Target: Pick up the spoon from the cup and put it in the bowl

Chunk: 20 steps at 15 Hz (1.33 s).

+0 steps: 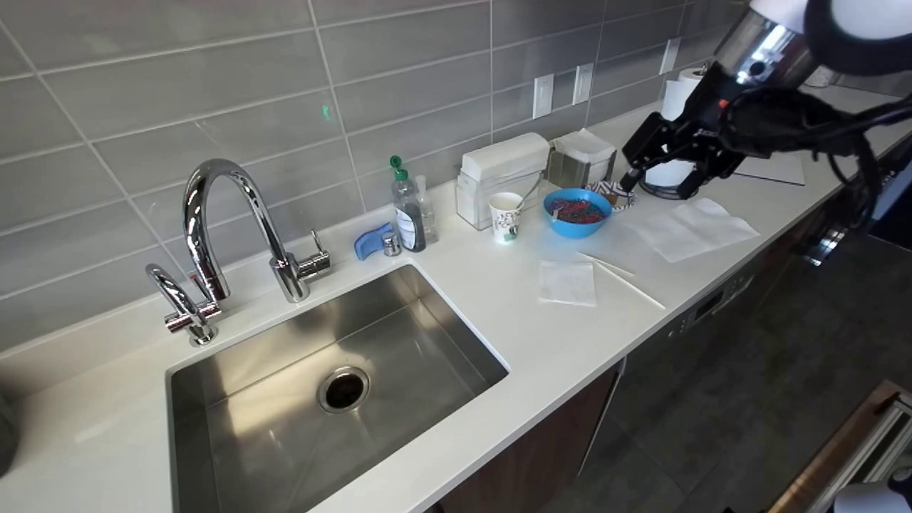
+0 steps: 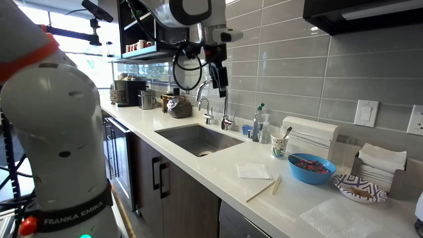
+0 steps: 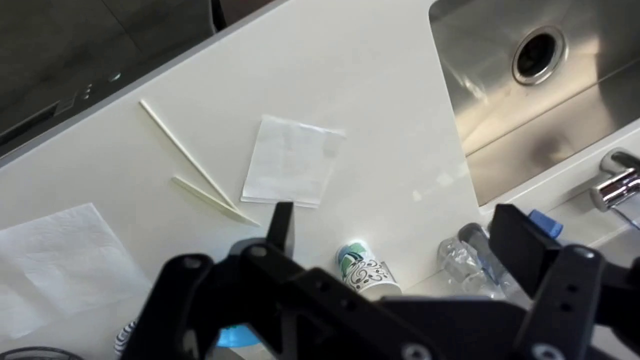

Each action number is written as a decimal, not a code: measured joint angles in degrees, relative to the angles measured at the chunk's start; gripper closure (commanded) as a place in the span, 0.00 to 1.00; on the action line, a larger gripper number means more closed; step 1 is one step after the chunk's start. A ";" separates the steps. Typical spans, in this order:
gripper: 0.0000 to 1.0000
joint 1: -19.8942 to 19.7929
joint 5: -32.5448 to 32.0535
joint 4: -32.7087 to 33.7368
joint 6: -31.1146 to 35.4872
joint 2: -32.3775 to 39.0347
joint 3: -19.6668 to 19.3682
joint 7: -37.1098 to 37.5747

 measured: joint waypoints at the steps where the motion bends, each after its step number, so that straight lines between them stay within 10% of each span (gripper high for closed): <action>1: 0.00 -0.46 -0.33 0.11 3.46 2.43 0.39 1.40; 11: 0.00 -2.37 -6.16 10.14 25.51 27.76 0.21 7.42; 20: 0.00 -0.83 -7.41 30.67 27.47 48.32 -5.29 5.68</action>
